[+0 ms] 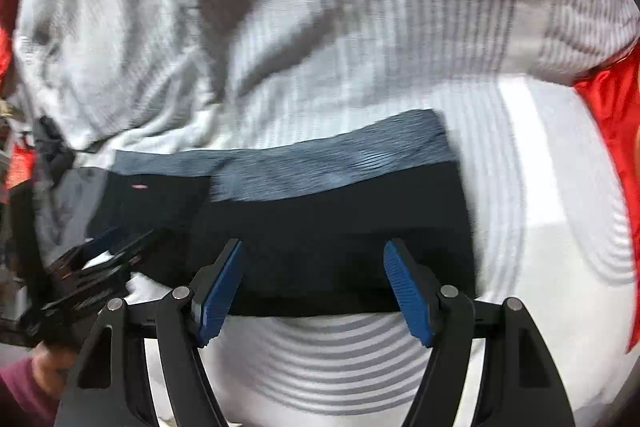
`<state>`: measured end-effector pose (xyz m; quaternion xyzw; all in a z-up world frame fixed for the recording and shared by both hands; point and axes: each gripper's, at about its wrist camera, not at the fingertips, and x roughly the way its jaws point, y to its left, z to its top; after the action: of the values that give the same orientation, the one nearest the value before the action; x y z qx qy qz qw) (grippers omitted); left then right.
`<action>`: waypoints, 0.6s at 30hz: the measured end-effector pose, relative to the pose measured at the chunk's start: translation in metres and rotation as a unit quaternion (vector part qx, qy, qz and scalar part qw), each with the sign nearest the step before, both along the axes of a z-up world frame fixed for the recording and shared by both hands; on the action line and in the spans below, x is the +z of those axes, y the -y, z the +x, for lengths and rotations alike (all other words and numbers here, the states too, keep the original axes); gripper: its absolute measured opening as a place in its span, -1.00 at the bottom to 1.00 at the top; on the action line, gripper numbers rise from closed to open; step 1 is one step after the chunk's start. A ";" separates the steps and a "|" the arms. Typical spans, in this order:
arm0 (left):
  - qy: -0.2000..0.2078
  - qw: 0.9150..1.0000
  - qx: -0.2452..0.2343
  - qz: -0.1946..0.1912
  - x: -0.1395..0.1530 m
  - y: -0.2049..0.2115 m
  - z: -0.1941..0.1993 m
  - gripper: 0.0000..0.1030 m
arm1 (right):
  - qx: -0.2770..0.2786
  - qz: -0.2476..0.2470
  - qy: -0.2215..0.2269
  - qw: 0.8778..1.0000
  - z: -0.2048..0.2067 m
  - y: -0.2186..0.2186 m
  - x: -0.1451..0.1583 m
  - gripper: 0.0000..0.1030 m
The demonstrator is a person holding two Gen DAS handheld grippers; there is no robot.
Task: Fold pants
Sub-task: 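Lay the trouser leg ends onto the folded trousers with the right tool, then press and smooth the folded trousers flat with both tools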
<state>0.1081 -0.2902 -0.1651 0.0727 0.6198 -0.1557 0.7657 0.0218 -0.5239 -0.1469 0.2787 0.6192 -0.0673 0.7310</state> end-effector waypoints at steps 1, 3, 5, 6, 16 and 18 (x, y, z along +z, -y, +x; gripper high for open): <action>-0.008 1.000 0.000 -0.007 -0.002 0.008 -0.002 0.92 | -0.008 0.006 -0.003 1.000 0.002 0.007 -0.003 0.09; -0.010 1.000 -0.002 -0.012 -0.003 0.026 -0.005 0.91 | -0.022 0.028 -0.009 0.999 0.005 0.025 -0.011 -0.31; -0.008 1.000 -0.002 -0.017 -0.002 0.042 -0.006 0.81 | -0.017 0.038 -0.013 0.999 0.014 0.033 -0.019 -0.39; -0.009 1.000 0.000 -0.020 -0.003 0.050 -0.005 0.68 | -0.006 0.037 -0.016 0.999 0.021 0.036 -0.025 -0.40; -0.055 0.998 0.027 0.006 -0.062 0.059 -0.017 0.14 | 0.041 0.071 -0.062 0.995 0.022 0.033 -0.093 -0.41; -0.046 0.999 0.013 0.015 -0.060 0.063 -0.020 0.14 | 0.050 0.070 -0.049 0.995 0.019 0.032 -0.091 -0.41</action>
<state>0.0879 -0.3529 -0.2254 0.0688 0.6578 -0.1400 0.7369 0.0410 -0.5558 -0.2381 0.2941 0.6708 -0.0004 0.6809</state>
